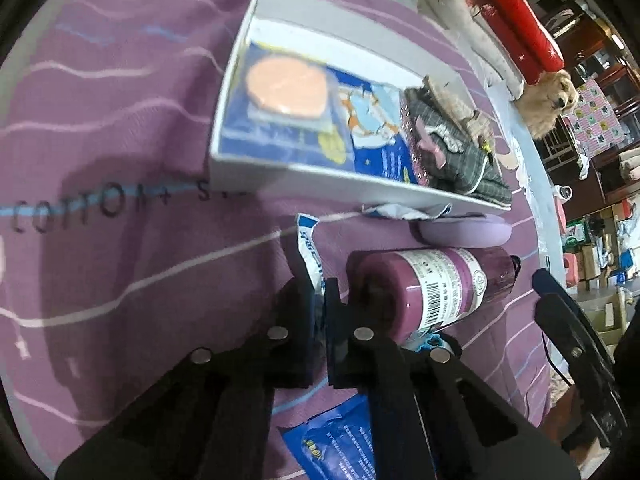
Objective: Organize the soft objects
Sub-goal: 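Move left tool to white-blue tube while right tool approaches lavender case, then grasp white-blue tube with left tool while right tool grasps lavender case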
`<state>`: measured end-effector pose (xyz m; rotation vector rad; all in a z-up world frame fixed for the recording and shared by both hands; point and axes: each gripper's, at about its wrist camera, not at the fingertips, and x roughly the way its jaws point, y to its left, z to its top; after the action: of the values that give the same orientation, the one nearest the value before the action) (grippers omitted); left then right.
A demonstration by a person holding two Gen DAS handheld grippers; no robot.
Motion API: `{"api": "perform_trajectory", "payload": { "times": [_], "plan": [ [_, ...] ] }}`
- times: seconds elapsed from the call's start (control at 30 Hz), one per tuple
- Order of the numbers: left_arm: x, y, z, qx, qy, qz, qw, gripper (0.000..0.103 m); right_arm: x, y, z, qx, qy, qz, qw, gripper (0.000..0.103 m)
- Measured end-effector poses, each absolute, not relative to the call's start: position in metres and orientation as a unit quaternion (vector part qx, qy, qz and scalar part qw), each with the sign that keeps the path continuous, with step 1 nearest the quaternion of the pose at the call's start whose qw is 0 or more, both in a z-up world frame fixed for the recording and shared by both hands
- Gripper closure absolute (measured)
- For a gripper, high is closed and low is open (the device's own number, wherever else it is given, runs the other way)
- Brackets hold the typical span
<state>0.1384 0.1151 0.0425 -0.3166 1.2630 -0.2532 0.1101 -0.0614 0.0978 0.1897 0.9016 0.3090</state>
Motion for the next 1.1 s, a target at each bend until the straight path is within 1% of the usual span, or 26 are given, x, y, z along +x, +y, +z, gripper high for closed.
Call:
{"api": "perform_trajectory", "payload": {
  "times": [0.23, 0.37, 0.5, 0.6, 0.73, 0.77, 0.8, 0.83, 1.0, 1.1],
  "plan": [
    [0.134, 0.125, 0.06, -0.155, 0.545, -0.112, 0.816, 0.098, 0.125, -0.061, 0.093, 0.096, 0.438, 0.151, 0.881, 0.04],
    [0.136, 0.127, 0.065, -0.156, 0.526, -0.106, 0.829, 0.098, 0.141, -0.063, 0.092, 0.1, 0.439, 0.149, 0.881, 0.038],
    [0.137, 0.127, 0.066, -0.174, 0.519, -0.118, 0.829, 0.098, 0.163, -0.071, 0.081, 0.133, 0.458, 0.146, 0.866, 0.037],
    [0.137, 0.126, 0.068, -0.167, 0.515, -0.111, 0.834, 0.098, 0.171, -0.071, 0.067, 0.16, 0.475, 0.149, 0.852, 0.037],
    [0.136, 0.128, 0.071, -0.17, 0.508, -0.111, 0.837, 0.098, 0.17, -0.063, 0.063, 0.145, 0.465, 0.147, 0.861, 0.037],
    [0.136, 0.129, 0.072, -0.171, 0.504, -0.109, 0.839, 0.098, 0.171, -0.062, 0.063, 0.138, 0.467, 0.147, 0.861, 0.038],
    [0.135, 0.129, 0.073, -0.172, 0.502, -0.107, 0.841, 0.098, 0.171, -0.06, 0.063, 0.131, 0.47, 0.15, 0.86, 0.05],
    [0.135, 0.13, 0.073, -0.173, 0.499, -0.106, 0.842, 0.098, 0.172, -0.06, 0.062, 0.135, 0.476, 0.16, 0.854, 0.055],
    [0.134, 0.136, 0.075, -0.179, 0.494, -0.102, 0.845, 0.098, 0.168, -0.061, 0.062, 0.134, 0.477, 0.165, 0.853, 0.064],
    [0.134, 0.139, 0.076, -0.182, 0.491, -0.1, 0.846, 0.098, 0.163, -0.063, 0.066, 0.137, 0.472, 0.168, 0.855, 0.066]
  ]
}}
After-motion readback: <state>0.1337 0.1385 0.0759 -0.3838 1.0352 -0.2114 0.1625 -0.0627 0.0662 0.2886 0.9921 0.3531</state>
